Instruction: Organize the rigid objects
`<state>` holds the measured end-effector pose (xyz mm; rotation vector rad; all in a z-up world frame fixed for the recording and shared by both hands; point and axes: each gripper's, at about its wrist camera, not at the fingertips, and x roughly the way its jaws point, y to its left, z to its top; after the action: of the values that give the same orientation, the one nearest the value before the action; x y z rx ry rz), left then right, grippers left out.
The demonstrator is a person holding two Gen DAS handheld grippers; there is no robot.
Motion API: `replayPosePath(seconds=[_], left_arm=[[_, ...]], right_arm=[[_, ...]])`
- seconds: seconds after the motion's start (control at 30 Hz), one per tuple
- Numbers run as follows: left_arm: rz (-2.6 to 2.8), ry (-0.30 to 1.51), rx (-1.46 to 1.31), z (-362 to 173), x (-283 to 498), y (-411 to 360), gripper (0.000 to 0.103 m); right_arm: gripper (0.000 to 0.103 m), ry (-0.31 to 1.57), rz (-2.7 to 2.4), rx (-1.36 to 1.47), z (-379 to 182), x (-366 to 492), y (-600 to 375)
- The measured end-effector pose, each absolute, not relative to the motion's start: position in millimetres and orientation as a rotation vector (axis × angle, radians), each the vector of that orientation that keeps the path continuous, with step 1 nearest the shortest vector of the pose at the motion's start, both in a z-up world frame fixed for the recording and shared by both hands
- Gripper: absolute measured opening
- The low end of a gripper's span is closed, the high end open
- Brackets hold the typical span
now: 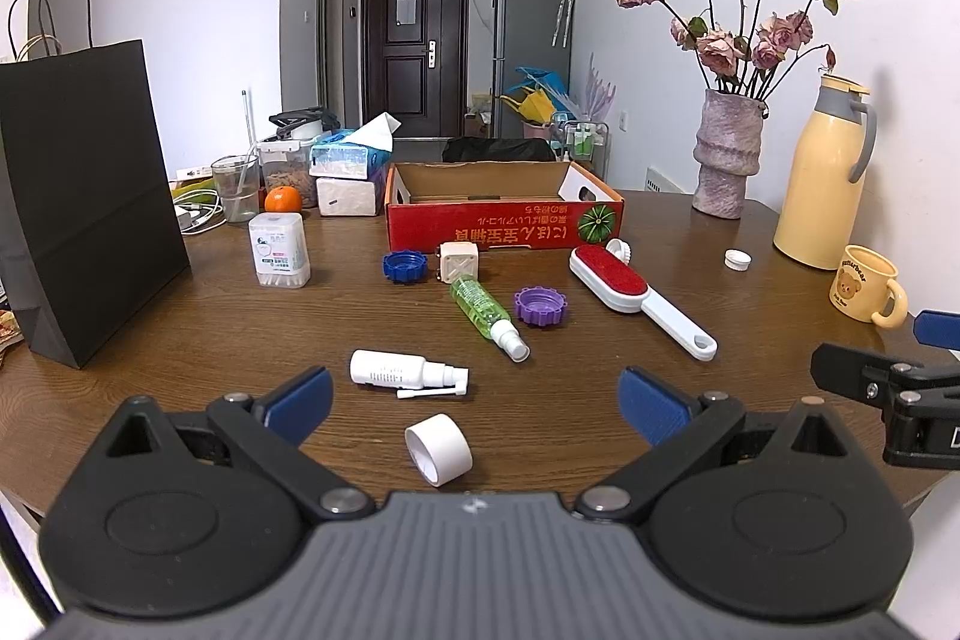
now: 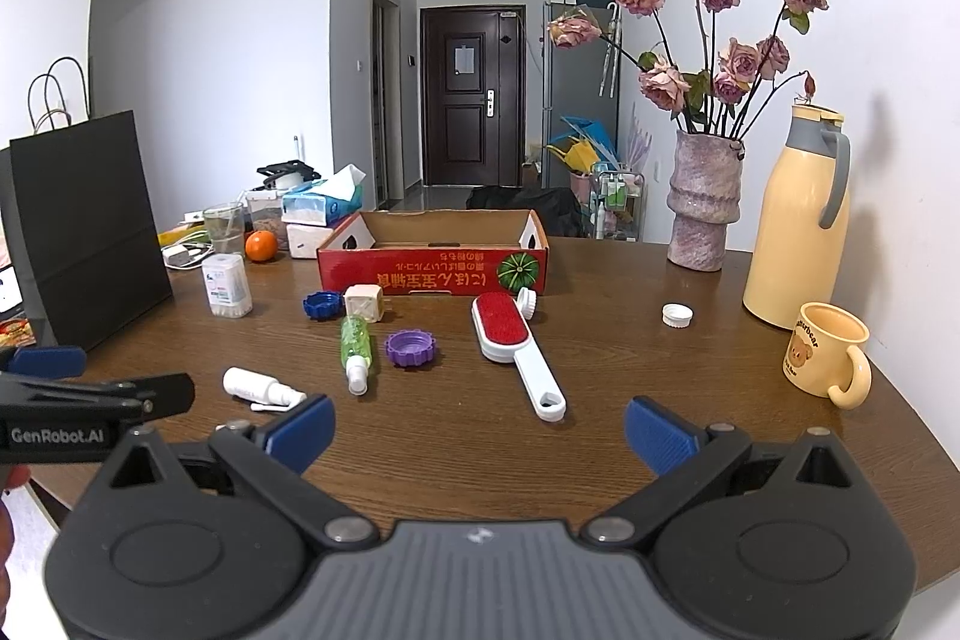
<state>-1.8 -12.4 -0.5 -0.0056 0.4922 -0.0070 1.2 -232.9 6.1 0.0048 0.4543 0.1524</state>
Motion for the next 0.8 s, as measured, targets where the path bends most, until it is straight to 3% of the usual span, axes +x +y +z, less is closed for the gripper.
replayPosePath(seconds=[0.8], left_arm=[[-0.003, 0.52, -0.015, -9.6, 13.5, -12.6, 0.103]], right_arm=[[0.103, 0.463, 0.165, 0.002, -5.8, 14.4, -232.2]])
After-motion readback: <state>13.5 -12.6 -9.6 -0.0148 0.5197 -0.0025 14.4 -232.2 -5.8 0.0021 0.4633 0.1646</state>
